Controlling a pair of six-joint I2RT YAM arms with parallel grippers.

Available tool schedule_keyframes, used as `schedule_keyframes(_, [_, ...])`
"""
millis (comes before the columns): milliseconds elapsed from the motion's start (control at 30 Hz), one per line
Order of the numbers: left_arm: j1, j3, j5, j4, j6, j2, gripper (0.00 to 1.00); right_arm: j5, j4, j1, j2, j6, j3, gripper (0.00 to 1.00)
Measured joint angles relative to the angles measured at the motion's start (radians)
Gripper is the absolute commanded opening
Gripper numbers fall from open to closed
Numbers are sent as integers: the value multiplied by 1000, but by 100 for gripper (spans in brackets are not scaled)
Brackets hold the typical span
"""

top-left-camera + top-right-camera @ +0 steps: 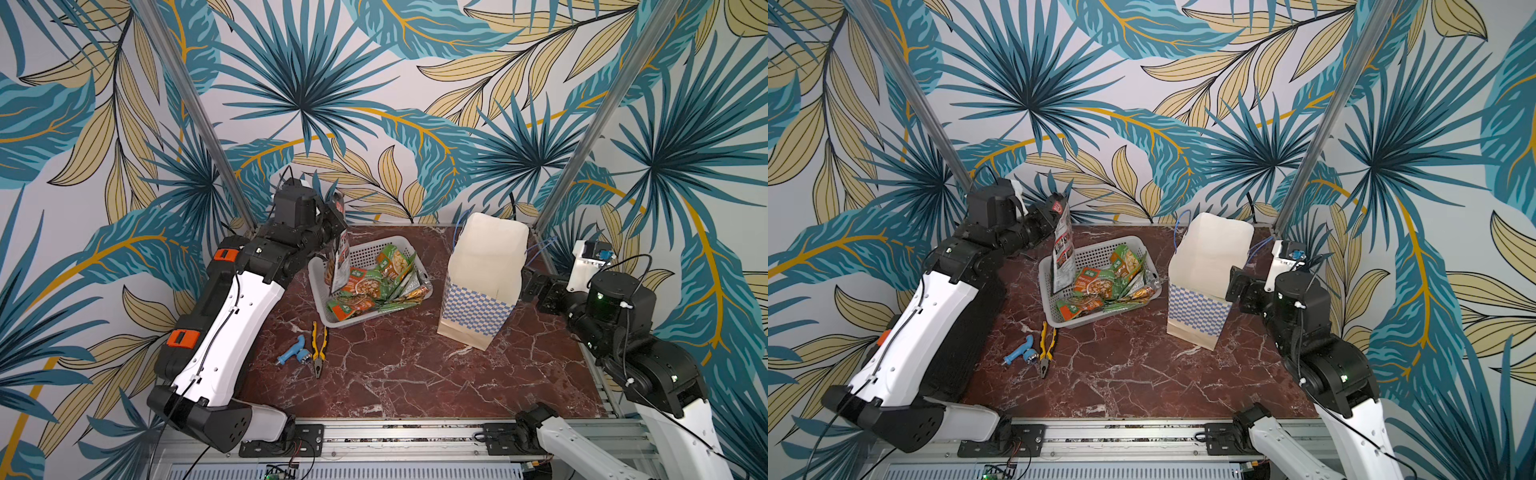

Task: Place the condiment packets inside the bag
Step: Pick up the condiment packet from the storage box, then place the condiment packet in the paper bag.

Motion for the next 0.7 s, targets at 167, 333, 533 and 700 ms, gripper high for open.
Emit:
schedule_keyframes(167, [-93, 175, -35, -36, 80, 8, 0, 63, -11, 0, 13, 29, 2, 100])
schedule_keyframes(333, [-197, 273, -42, -24, 137, 16, 0, 87, -28, 0, 49, 40, 18, 100])
schedule_keyframes(533, [-335, 444, -8, -14, 186, 113, 0, 102, -46, -1, 139, 39, 102, 97])
schedule_keyframes(700, [-449, 574, -2, 0, 231, 198, 0, 89, -58, -53, 249, 38, 181, 94])
